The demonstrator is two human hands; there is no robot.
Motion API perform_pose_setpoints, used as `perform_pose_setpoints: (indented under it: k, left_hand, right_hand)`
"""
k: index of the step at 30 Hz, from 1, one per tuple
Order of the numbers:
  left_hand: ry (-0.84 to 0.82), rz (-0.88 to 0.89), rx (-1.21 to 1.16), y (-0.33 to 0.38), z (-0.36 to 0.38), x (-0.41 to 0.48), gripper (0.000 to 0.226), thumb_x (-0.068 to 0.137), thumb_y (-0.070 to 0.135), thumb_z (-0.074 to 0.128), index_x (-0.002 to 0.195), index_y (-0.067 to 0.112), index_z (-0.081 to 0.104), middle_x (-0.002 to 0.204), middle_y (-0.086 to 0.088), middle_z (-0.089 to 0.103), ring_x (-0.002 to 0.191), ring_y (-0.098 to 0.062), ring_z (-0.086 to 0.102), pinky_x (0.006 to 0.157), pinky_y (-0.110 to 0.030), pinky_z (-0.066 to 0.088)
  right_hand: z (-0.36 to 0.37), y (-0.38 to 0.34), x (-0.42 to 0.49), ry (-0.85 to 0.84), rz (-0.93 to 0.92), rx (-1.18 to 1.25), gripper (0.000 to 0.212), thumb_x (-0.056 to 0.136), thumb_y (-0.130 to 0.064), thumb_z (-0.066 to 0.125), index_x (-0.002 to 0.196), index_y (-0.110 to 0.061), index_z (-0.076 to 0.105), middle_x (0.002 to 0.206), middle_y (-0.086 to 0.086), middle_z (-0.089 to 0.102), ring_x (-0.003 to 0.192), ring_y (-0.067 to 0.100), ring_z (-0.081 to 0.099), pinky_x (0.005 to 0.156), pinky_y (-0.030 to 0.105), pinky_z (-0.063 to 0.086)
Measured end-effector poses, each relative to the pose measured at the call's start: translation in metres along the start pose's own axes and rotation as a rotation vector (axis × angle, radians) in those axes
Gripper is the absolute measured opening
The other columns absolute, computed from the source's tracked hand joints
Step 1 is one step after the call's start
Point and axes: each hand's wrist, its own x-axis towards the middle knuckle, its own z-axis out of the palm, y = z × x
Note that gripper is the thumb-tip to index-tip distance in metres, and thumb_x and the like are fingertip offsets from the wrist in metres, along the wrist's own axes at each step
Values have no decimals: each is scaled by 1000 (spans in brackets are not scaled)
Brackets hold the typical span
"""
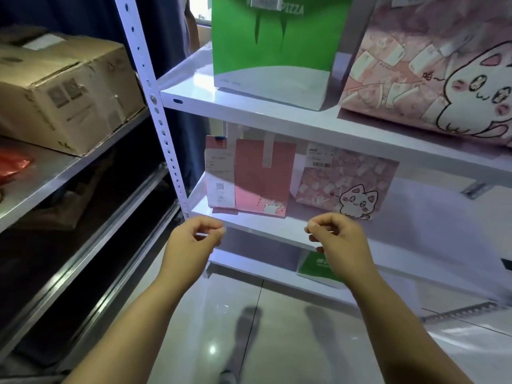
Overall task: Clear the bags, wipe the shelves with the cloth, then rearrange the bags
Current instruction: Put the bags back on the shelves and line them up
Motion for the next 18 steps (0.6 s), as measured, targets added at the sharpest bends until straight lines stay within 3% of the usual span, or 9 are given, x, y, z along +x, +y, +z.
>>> perform_pose_setpoints:
  k: [7,14,18]
  left_hand:
    - [-24,-29,23,-25,13,55,19,82,19,68,75,37,68,75,11,68,74,-16,66,76,-45,56]
    - [-85,79,13,-51,61,102,12,83,20,68,76,31,69,74,8,70,75,-12,65,78,-42,55]
    - [-107,181,-8,-73,100,110,18,83,18,68,73,34,67,72,13,69,74,-12,64,74,-36,53]
  right_hand:
    - [29,32,46,23,84,-30,10,85,-22,64,75,-23,66,82,-3,69,81,18,66,75,43,56]
    - [36,76,92,83,31,25,11,87,-18,63,77,-21,65,82,2,68,83,23,64,74,39,56]
    - [31,115,108,135,-26,14,9,86,-17,63,78,-21,66,79,-3,68,79,17,64,72,33,56]
